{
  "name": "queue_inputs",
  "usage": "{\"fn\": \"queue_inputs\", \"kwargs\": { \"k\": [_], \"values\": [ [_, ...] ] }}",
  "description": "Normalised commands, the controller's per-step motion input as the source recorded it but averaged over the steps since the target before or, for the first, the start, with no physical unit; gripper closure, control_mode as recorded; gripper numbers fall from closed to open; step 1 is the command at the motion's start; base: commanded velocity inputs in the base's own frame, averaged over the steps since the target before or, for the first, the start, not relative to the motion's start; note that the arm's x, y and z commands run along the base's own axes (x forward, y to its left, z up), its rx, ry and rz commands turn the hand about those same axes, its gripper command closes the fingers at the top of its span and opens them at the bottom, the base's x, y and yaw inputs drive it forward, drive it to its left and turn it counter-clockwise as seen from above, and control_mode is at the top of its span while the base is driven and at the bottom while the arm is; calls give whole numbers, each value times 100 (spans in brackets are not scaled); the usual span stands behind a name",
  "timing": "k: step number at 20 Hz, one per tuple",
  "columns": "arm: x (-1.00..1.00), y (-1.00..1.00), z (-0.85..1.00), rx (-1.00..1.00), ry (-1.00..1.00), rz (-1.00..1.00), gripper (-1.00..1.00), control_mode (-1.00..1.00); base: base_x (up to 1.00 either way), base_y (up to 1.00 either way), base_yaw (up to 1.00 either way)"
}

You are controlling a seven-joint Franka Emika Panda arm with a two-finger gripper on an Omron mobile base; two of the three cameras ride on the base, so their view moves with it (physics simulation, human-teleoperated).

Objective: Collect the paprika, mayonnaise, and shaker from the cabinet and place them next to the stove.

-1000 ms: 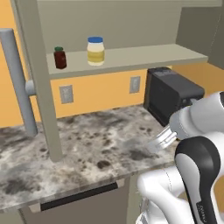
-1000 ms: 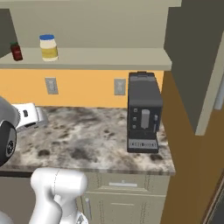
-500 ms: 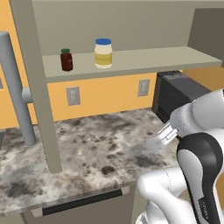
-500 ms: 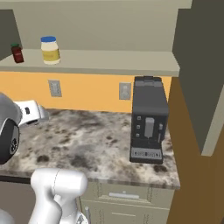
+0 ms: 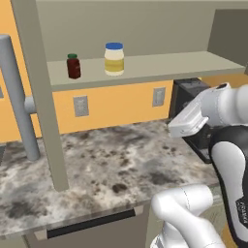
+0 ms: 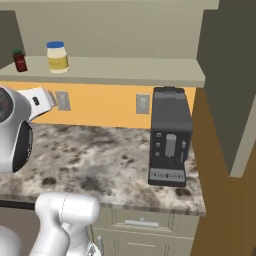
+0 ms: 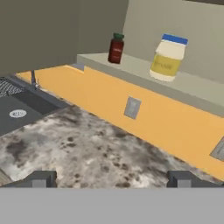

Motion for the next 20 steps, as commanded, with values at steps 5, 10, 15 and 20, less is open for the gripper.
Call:
{"fn": "queue_inputs", "kwargs": {
  "k": [5,10,15,20],
  "values": [
    [11,7,75,2,-15,-2,-100,-100,0,0,0],
    [29,11,59,0,-3,-11,-100,-100,0,0,0],
    [31,2,25,0,0,-9,-100,-100,0,0,0],
    [6,0,1,0,0,-6,-100,-100,0,0,0]
  ]
}}
